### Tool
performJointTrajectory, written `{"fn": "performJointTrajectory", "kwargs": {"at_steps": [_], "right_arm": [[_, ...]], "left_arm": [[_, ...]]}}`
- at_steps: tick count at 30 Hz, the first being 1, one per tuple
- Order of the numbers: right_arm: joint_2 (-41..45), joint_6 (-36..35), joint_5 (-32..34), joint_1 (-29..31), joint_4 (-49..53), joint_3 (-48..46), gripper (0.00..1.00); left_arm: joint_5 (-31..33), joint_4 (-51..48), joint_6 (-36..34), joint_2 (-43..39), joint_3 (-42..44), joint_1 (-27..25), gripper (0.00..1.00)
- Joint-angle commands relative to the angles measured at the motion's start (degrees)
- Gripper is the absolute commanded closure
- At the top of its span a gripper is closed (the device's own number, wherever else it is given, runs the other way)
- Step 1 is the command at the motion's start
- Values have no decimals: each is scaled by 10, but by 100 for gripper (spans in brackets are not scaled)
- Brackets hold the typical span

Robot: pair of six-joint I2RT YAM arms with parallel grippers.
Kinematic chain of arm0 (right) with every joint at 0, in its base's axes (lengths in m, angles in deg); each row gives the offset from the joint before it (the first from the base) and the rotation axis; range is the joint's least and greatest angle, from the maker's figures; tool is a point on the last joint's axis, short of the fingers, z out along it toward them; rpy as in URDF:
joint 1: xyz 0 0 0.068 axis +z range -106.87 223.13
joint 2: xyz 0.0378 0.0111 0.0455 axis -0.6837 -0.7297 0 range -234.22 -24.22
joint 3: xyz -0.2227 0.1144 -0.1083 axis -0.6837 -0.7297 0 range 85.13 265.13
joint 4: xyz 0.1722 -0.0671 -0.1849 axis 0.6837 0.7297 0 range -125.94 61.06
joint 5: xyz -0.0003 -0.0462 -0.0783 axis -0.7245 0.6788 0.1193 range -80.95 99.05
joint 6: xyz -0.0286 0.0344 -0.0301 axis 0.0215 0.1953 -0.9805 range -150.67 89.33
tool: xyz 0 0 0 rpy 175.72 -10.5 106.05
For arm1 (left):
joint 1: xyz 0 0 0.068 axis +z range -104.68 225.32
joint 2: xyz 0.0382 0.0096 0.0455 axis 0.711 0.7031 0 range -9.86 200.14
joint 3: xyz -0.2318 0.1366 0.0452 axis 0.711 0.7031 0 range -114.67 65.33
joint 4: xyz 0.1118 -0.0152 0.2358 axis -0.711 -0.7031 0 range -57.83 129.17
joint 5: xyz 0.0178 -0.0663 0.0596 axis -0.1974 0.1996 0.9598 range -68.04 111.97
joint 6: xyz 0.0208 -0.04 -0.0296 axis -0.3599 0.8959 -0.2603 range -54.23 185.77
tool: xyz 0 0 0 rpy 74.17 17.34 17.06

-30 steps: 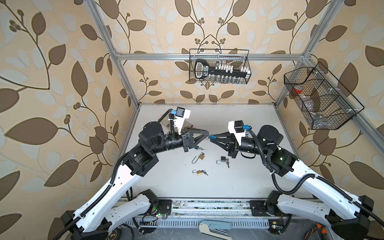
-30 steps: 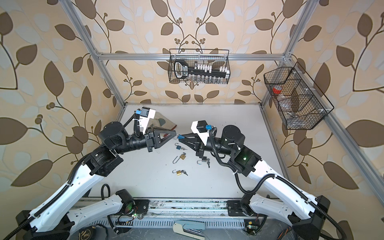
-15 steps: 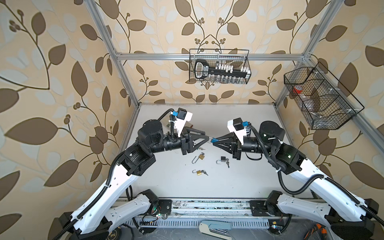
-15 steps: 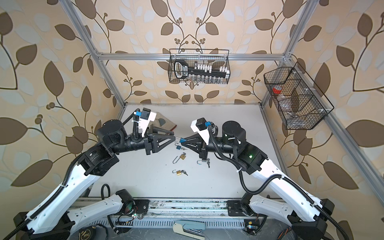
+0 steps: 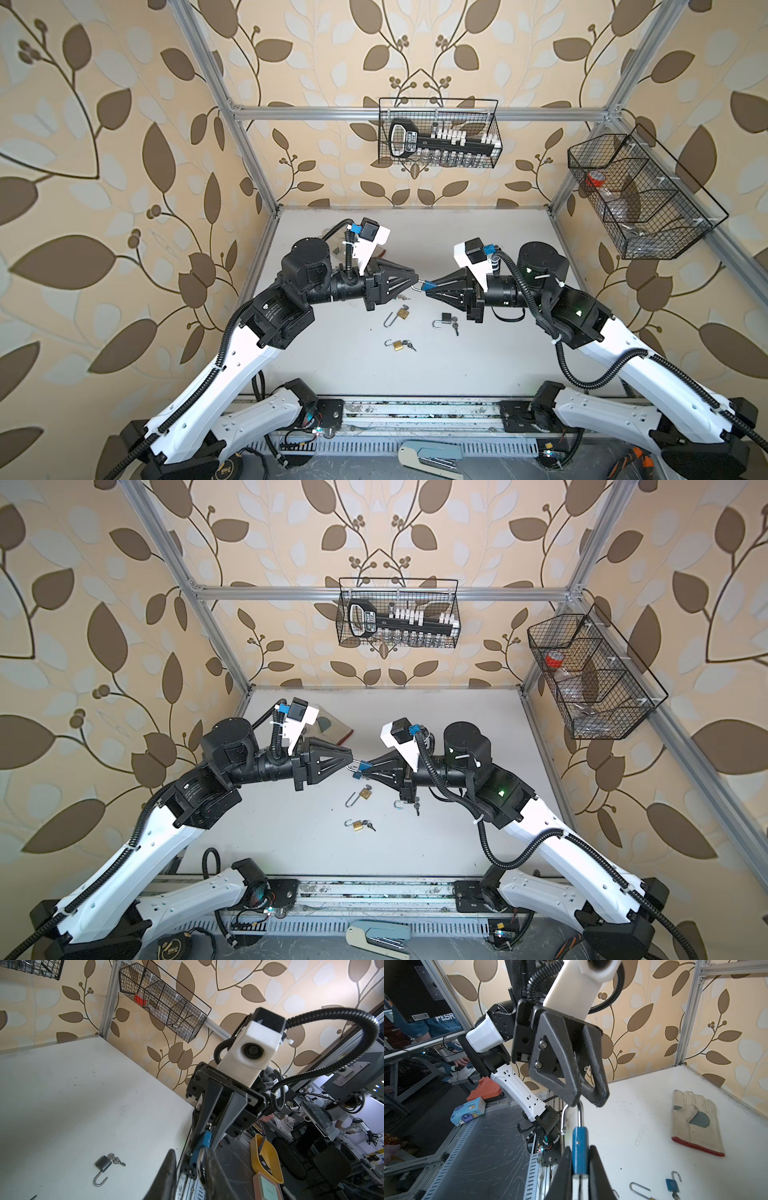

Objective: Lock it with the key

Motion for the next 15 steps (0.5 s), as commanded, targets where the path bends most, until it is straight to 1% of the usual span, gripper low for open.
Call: {"fn": "performJointTrajectory", "kwargs": {"at_steps": [1,7,10,12,13,15], "right_arm": [[5,5,-13,-3,-12,24,100],[5,10,-15,-4,-13,26,100],[3,15,-24,-5,-13,29,100],[-1,23,-40,-7,-12,36,100],[-6,28,-52,-9,-11,41,100],[-12,39,-74,-12,-10,50,100]], "left_arm": [[-26,22,-6,-8,-10,0,76],[-27,19,-11,-8,-10,0,84],[-27,14,-22,-9,-11,0,90],[-26,11,-34,-10,-11,0,96],[-22,8,-43,-11,-12,0,100],[-11,-2,-63,-12,-16,0,100]]}}
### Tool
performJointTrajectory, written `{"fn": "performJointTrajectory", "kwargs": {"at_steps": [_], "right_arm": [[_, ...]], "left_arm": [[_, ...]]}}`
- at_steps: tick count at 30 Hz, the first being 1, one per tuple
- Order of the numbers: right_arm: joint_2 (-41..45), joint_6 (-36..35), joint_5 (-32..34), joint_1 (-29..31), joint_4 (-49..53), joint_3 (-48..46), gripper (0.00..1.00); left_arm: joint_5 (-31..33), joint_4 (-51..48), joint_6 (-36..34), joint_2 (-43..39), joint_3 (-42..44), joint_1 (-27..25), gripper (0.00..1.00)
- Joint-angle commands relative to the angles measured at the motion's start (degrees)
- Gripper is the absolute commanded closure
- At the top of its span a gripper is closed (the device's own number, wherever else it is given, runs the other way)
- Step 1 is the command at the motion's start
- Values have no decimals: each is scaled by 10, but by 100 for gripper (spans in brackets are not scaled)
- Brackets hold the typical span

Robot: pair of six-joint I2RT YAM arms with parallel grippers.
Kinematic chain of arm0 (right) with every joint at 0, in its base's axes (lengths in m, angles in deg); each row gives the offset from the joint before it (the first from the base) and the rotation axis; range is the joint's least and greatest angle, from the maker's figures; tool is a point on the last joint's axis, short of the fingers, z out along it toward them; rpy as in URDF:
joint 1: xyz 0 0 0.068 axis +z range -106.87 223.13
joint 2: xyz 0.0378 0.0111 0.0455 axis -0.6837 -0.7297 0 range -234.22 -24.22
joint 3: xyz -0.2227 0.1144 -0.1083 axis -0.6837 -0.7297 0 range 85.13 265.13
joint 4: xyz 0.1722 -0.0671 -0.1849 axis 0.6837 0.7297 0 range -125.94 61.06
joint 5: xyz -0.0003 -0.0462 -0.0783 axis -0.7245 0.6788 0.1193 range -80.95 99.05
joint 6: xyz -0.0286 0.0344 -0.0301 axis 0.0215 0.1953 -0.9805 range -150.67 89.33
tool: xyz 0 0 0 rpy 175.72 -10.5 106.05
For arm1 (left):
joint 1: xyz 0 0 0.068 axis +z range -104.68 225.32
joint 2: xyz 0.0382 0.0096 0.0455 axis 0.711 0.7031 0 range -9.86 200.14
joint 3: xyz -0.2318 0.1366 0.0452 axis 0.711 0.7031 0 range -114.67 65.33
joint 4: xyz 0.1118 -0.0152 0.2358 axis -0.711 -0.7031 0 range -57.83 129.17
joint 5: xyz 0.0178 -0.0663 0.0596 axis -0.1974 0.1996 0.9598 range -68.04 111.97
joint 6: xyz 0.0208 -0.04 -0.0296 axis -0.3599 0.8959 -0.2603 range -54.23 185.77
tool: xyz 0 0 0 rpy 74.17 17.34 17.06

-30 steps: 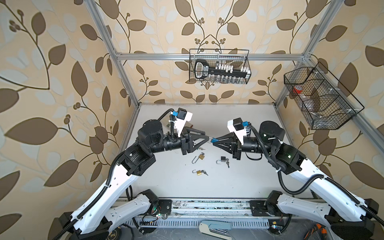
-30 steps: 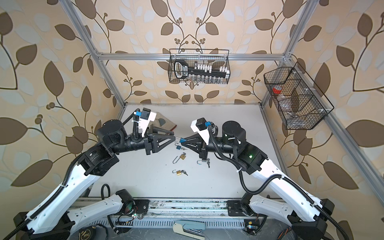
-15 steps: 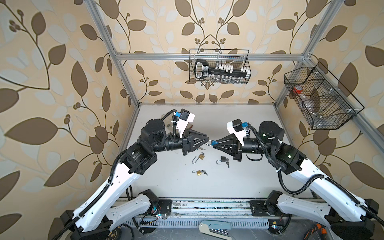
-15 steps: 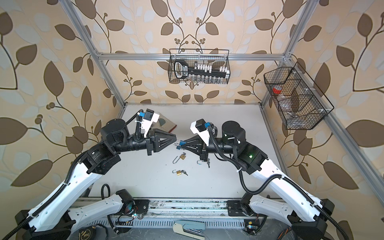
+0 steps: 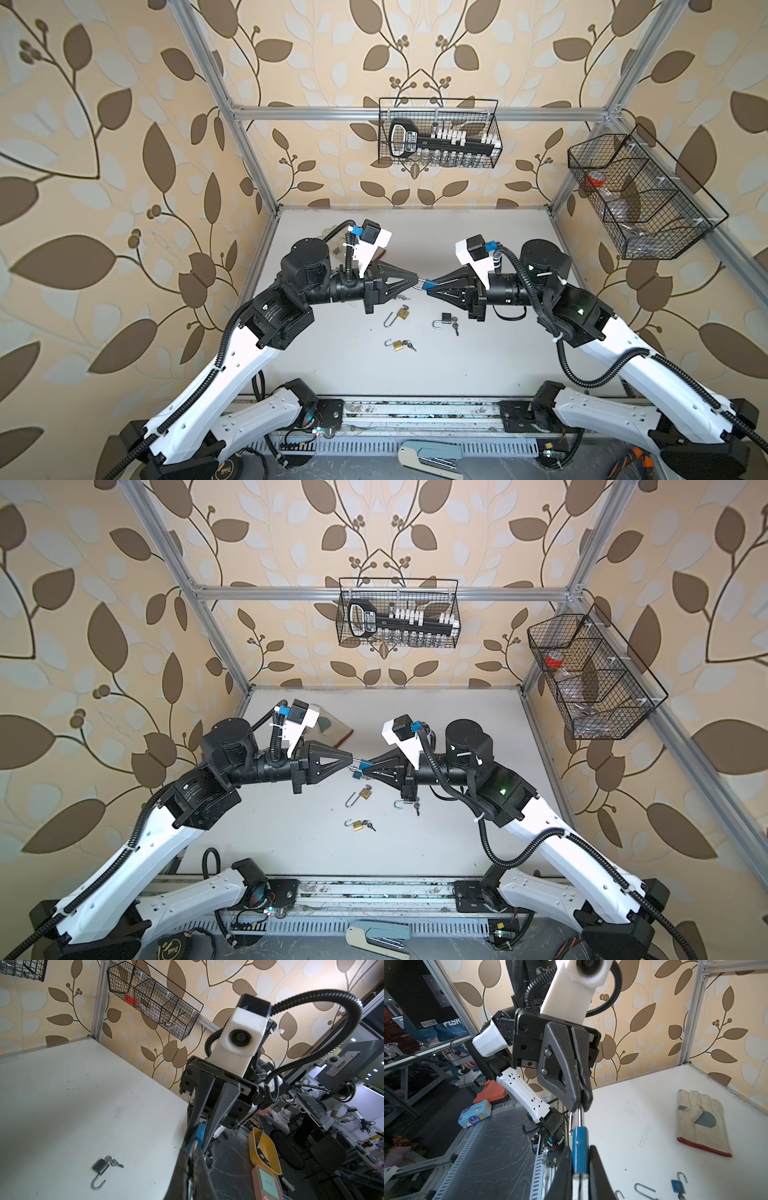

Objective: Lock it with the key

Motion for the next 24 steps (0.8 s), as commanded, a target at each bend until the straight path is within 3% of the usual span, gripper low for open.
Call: {"fn": "performJointTrajectory", "kwargs": {"at_steps": [1,9,24], "right_arm": [[-9,25,-59,-4,-14,38,100],[-35,80,-130,-20,-19,64,100],[-62,112,-107,-22,-82,62,100]], "left_arm": [[10,-8,-50,-10,-19,0,100],[13,-14,-89,-9,-34,0,100],[-33,50,-27,-5,28,-15,100]]}}
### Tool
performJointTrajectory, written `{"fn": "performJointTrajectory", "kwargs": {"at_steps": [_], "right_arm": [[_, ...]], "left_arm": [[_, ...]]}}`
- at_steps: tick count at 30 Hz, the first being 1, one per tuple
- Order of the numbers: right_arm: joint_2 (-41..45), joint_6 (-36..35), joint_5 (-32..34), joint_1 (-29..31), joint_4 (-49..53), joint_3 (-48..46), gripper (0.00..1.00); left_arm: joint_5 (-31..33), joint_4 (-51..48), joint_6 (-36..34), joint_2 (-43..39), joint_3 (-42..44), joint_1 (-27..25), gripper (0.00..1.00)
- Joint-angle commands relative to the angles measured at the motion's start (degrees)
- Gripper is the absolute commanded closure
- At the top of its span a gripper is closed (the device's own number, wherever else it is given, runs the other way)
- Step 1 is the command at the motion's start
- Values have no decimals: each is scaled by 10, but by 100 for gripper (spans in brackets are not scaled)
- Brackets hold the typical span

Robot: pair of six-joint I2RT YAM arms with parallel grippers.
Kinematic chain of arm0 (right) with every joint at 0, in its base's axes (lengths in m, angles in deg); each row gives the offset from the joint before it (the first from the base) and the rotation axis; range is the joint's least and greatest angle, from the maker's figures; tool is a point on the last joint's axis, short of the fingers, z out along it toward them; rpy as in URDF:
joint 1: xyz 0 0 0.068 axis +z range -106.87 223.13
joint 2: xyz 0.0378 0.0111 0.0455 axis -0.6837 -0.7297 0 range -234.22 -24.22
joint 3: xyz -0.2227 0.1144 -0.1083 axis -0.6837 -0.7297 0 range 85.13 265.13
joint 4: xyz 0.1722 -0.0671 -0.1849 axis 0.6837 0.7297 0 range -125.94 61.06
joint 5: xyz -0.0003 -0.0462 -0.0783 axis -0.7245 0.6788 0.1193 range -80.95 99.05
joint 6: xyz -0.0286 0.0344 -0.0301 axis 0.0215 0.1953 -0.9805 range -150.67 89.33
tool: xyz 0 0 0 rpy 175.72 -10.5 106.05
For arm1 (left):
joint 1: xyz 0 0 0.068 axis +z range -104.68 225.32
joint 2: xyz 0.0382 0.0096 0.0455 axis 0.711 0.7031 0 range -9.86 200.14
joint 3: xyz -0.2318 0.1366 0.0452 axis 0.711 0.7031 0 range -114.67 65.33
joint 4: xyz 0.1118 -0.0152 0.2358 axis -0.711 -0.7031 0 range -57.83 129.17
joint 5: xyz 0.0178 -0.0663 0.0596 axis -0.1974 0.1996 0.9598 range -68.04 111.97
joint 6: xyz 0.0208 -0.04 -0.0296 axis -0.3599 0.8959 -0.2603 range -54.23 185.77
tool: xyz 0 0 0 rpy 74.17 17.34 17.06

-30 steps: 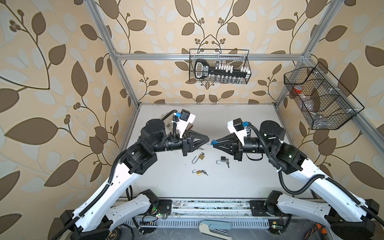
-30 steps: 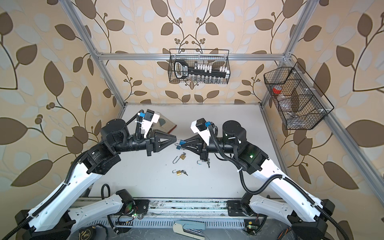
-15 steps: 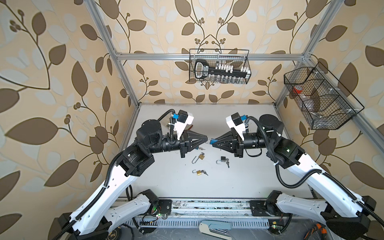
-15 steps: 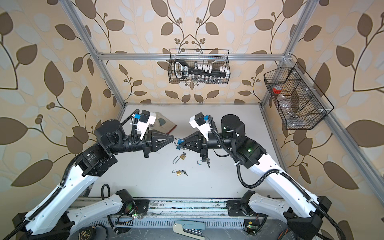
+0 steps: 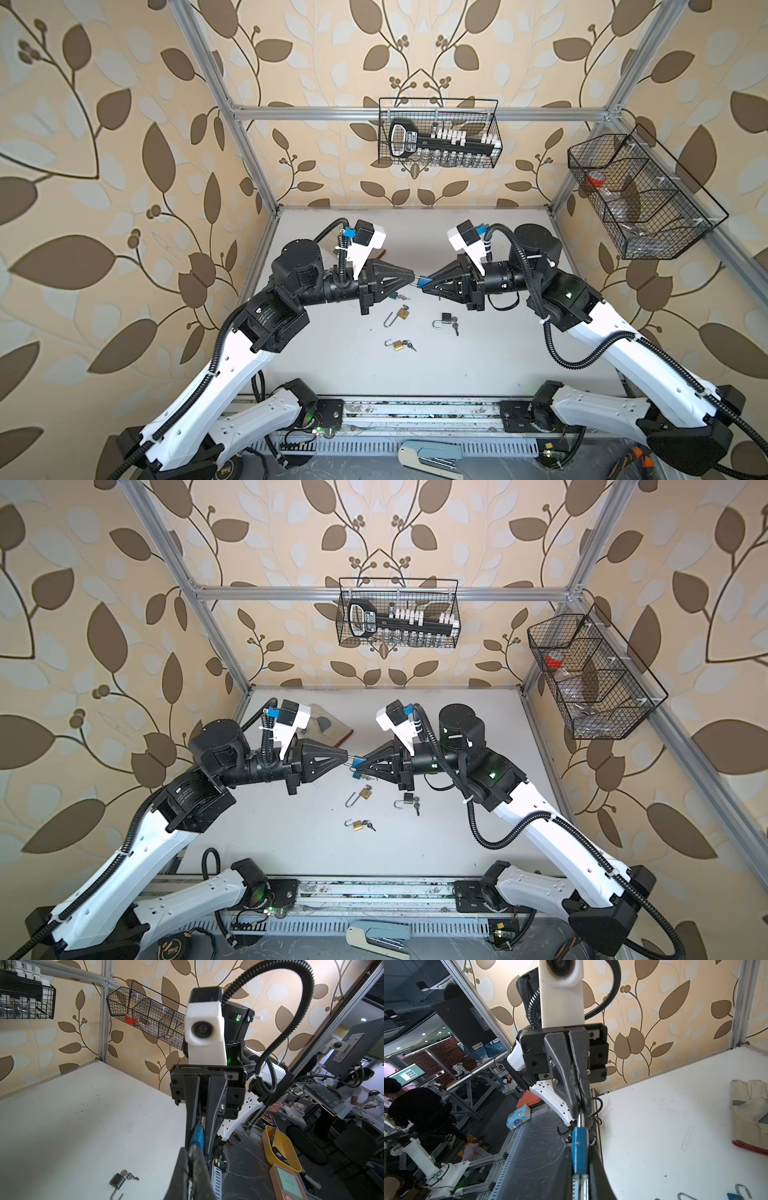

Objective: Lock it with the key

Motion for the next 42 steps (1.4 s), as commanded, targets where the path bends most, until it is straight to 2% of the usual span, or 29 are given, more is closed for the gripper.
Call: {"fn": "performJointTrajectory", "kwargs": {"at_steps": [1,13,18,21,22,25,28,35,42], "right_arm": [[-7,7,8,4,-71,19,100],[-27,-11,16,8,-75,29,100],[7,-43,44,-2,-44,3,100],[25,-51,43,-2,-42,-19,100],[27,-51,37,-2,-42,-21,100],[29,-50,24,-2,-42,-26,100],[33,-51,25,-2,-40,-31,100],[33,-52,20,-2,-30,-27,100],[40,-63,21,-2,-3,-28,100]], "left_arm": [[-32,30,29,6,26,-19,100],[-27,50,53,21,63,-69,100],[58,26,43,-19,60,-68,100],[65,19,42,-29,49,-68,100],[60,17,42,-28,43,-68,98],[59,26,49,-30,40,-68,76],[63,28,50,-34,36,-68,64],[55,37,55,-30,33,-69,64],[105,34,48,-52,31,-68,64]]}}
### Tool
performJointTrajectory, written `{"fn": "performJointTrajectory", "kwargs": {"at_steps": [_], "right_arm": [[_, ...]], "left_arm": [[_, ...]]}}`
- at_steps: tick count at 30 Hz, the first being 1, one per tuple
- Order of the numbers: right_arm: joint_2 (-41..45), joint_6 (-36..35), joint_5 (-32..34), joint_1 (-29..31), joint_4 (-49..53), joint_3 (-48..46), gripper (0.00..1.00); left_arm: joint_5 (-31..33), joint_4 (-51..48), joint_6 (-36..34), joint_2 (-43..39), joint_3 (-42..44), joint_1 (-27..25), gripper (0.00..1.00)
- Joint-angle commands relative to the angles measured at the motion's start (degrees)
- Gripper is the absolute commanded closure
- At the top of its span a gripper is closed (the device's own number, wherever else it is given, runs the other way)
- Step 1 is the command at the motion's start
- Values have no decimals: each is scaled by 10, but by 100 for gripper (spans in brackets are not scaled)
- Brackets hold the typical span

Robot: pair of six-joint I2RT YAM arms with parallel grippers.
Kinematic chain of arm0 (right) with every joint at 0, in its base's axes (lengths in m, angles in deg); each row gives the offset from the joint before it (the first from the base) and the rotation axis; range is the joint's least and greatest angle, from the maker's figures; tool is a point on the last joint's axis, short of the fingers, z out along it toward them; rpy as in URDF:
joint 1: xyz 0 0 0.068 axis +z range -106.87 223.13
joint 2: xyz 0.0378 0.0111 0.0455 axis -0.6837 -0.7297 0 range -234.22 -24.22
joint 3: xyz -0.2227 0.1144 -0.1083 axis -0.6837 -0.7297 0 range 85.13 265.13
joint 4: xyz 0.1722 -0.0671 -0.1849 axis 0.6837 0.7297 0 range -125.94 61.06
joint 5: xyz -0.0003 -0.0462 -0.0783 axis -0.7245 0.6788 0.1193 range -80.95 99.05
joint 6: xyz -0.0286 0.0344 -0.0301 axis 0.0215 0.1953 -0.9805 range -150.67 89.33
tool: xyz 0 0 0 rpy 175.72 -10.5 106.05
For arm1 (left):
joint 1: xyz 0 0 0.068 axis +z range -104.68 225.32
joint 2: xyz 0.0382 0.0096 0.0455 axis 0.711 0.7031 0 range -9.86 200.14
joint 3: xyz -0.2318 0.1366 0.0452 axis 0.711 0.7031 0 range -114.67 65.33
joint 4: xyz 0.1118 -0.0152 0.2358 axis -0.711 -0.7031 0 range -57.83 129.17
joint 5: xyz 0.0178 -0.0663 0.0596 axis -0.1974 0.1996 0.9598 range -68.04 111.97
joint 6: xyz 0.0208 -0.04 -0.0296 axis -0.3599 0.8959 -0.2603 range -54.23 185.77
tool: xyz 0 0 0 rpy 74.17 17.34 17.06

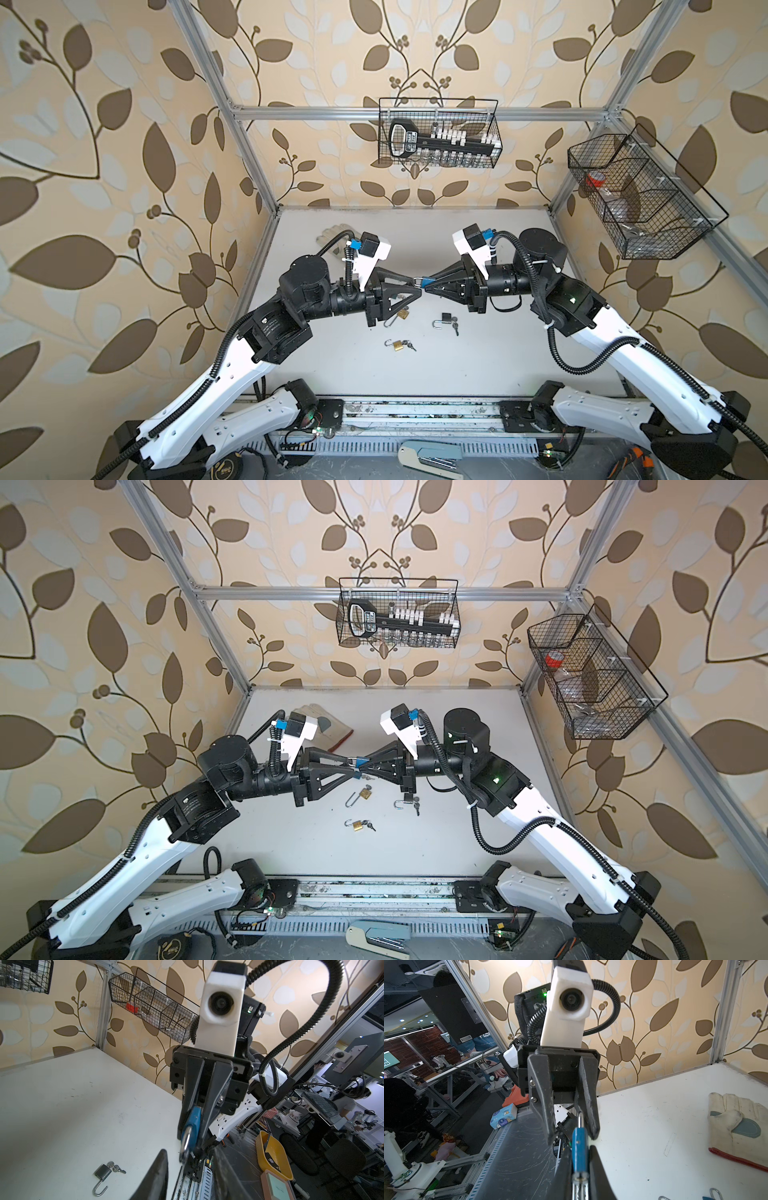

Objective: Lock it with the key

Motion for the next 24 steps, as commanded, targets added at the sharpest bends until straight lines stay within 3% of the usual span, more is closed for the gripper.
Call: {"fn": "performJointTrajectory", "kwargs": {"at_steps": [1,24], "right_arm": [[15,-11,-7,-1,6,-6,100],[6,-6,-26,-1,12,-10,100]], "left_arm": [[18,16,-4,-15,-17,-4,64],[-10,33,3,-3,-20,-4,75]]}}
